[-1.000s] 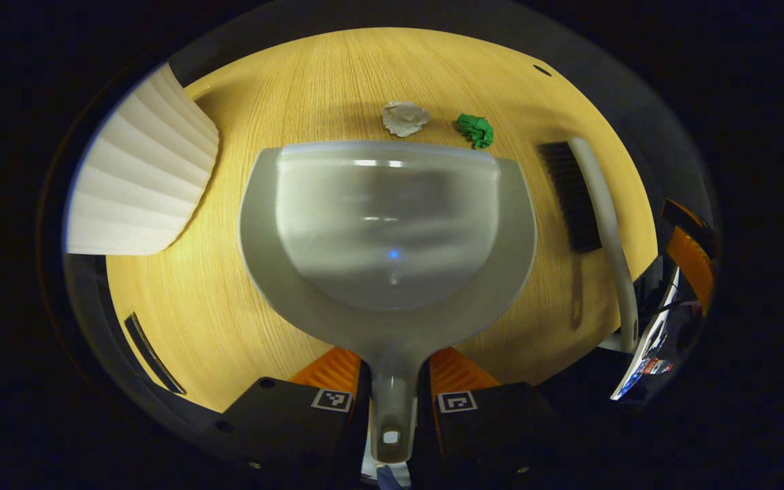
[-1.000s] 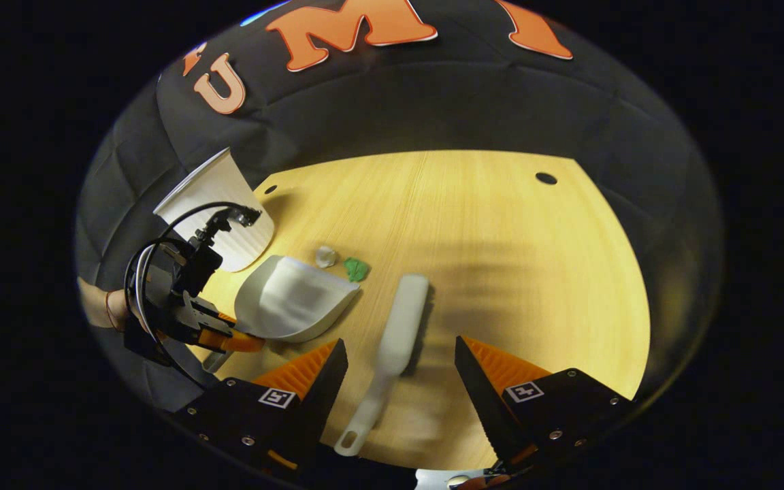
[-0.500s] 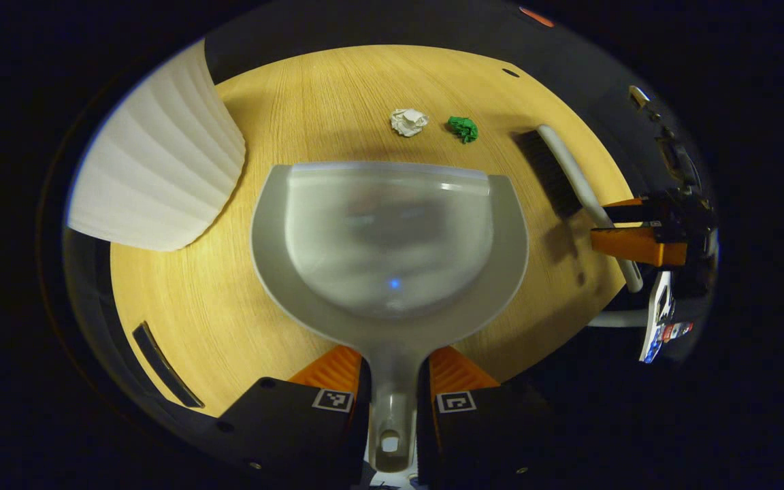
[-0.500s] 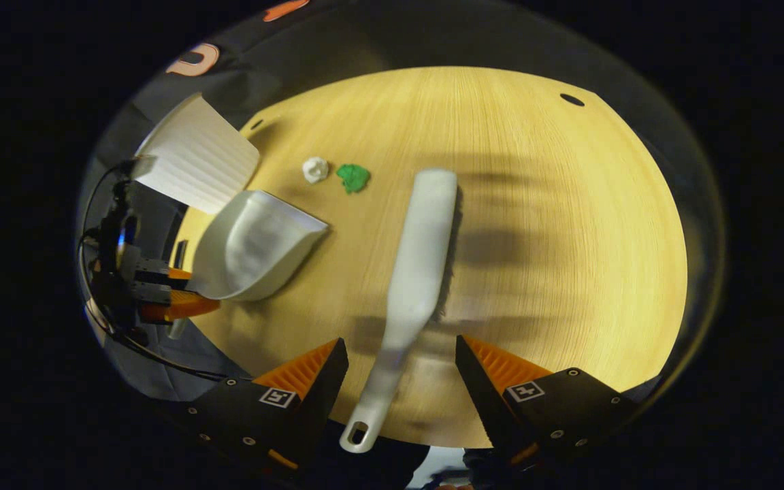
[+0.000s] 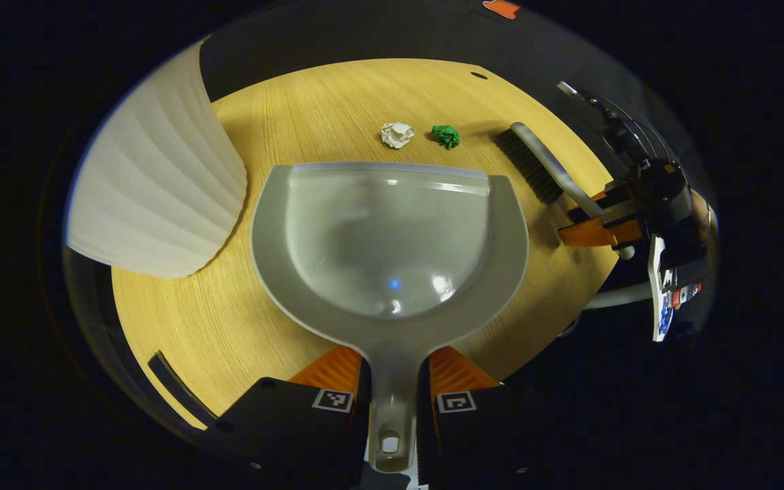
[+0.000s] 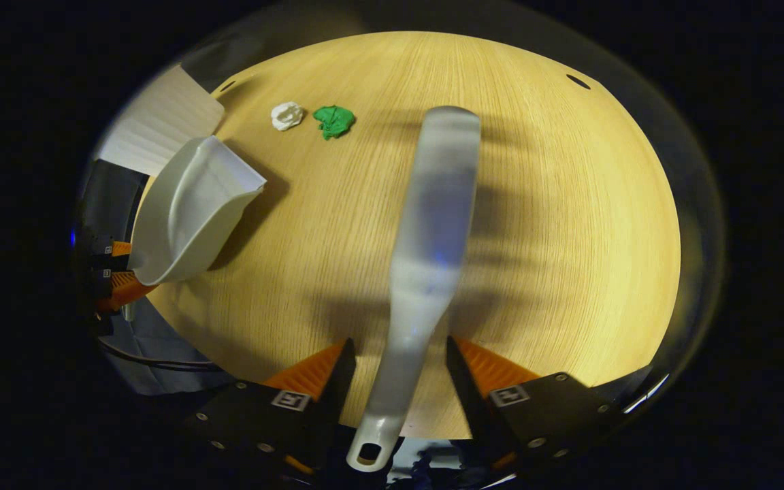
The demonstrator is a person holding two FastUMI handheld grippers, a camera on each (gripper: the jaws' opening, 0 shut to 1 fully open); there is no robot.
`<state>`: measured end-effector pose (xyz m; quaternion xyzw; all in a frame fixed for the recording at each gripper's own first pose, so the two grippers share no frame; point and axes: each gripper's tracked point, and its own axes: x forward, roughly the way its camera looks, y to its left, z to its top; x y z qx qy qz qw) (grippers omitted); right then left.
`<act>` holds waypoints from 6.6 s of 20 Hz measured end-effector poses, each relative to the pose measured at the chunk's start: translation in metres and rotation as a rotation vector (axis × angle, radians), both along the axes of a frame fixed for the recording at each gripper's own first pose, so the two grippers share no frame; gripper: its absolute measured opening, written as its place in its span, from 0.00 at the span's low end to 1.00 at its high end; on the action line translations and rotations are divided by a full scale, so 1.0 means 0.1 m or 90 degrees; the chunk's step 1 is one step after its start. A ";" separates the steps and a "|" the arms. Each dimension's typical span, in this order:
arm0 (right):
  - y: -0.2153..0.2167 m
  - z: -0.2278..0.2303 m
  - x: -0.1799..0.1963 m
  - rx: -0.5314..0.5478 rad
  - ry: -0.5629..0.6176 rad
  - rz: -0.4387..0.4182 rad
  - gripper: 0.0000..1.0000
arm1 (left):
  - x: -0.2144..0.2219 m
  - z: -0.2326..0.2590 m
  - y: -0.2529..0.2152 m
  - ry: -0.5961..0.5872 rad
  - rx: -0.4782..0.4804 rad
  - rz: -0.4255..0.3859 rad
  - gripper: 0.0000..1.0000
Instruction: Pick up the small broom and dustpan from the desktop, sweep the trash into the dustpan with the broom, and then empty the trash into the garbage bin.
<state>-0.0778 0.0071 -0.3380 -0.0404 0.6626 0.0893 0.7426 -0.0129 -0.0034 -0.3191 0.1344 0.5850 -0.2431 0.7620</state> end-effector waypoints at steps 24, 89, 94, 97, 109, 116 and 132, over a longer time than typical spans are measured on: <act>0.14 0.20 1.77 -0.167 -0.153 0.218 0.20 | 0.37 -0.22 0.23 0.027 0.047 -0.211 0.30; 0.12 0.75 0.71 0.176 -0.166 -0.019 0.20 | 1.87 2.93 1.79 -0.095 0.351 0.060 0.30; 0.13 0.88 0.79 0.174 -0.183 -0.020 0.20 | 1.61 3.10 1.50 -0.163 0.201 0.084 0.30; 0.16 0.96 0.85 0.165 -0.201 -0.021 0.19 | 1.50 3.10 1.00 -0.178 0.105 0.048 0.30; 0.13 1.06 1.10 0.110 -0.303 -0.084 0.19 | 1.24 1.62 -0.32 -0.068 -0.027 -0.007 0.30; 0.05 0.85 1.24 0.037 -0.344 -0.091 0.19 | 1.30 0.72 -0.39 -0.073 0.019 0.031 0.30; -0.05 0.86 1.13 -0.018 -0.308 -0.034 0.20 | 1.28 -0.06 -0.39 -0.022 0.044 0.006 0.30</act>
